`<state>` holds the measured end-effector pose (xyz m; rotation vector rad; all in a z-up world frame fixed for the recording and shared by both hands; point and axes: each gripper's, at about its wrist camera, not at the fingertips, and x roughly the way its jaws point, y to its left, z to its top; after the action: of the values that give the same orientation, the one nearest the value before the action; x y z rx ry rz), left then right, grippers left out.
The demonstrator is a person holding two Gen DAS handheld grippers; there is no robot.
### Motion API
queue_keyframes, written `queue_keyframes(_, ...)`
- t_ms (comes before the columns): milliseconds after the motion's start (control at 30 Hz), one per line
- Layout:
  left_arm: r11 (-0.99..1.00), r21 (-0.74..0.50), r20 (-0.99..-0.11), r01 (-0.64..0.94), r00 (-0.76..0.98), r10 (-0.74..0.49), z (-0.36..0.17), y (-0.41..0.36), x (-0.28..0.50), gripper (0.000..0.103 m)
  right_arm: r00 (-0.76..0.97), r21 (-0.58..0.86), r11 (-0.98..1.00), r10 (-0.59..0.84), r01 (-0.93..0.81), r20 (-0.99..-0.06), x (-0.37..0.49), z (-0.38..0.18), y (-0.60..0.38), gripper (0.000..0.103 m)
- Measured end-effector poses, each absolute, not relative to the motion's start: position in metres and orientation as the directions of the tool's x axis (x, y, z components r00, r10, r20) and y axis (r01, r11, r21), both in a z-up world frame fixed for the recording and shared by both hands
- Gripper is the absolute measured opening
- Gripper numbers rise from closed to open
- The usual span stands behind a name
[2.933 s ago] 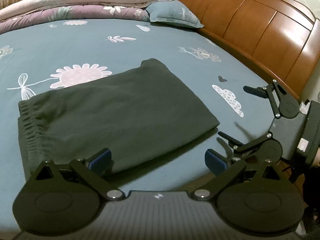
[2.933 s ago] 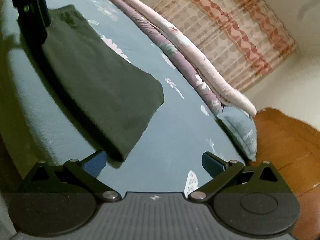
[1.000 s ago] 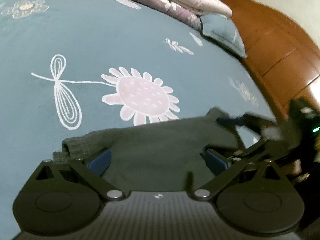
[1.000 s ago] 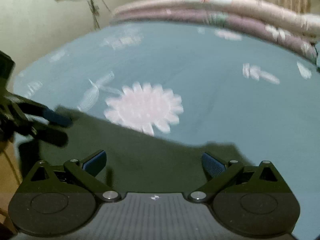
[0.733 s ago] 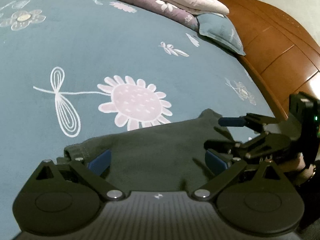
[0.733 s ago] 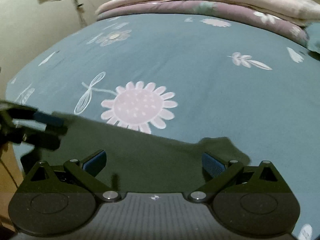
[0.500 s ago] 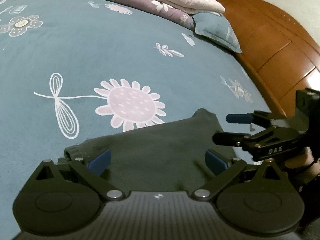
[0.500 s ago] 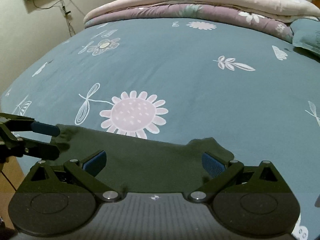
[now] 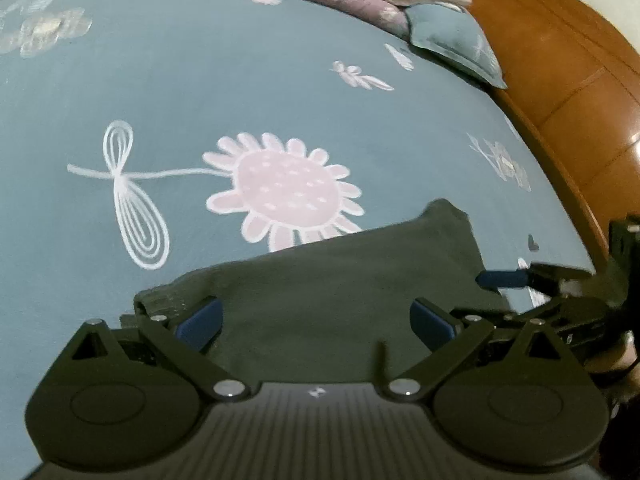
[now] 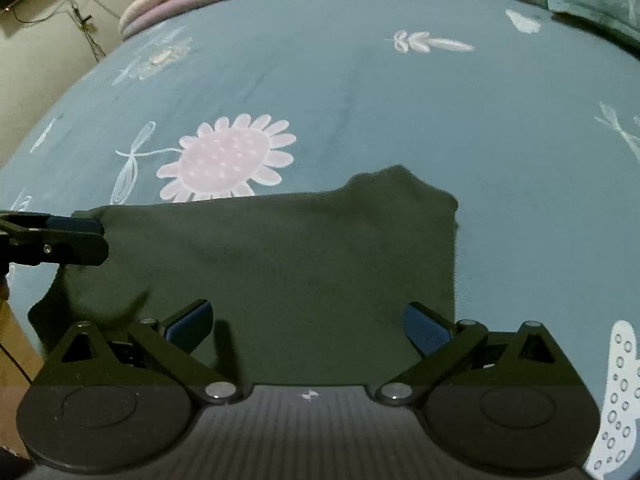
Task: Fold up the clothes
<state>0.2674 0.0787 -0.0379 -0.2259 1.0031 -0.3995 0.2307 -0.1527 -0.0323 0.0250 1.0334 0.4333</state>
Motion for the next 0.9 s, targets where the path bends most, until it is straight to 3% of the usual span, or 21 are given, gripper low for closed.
queue_keyframes(233, 0.929, -0.268, -0.828, 0.256, 0.432, -0.358, -0.022, 0.057, 0.243, 0.1, 0.452, 0.251, 0.887, 0.421, -0.388, -0.787, 0.201, -0.003, -0.16, 0.103)
queue_keyframes(533, 0.945, -0.235, -0.886, 0.229, 0.349, -0.305, -0.048, 0.04, 0.224, 0.1, 0.366, 0.28, 0.889, 0.412, -0.363, -0.834, 0.19, -0.031, -0.165, 0.103)
queue_keyframes(900, 0.946, -0.213, -0.883, 0.244, 0.367, -0.294, -0.03, 0.027, 0.214, 0.1, 0.356, 0.29, 0.87, 0.438, -0.398, -0.826, 0.187, -0.018, -0.166, 0.103)
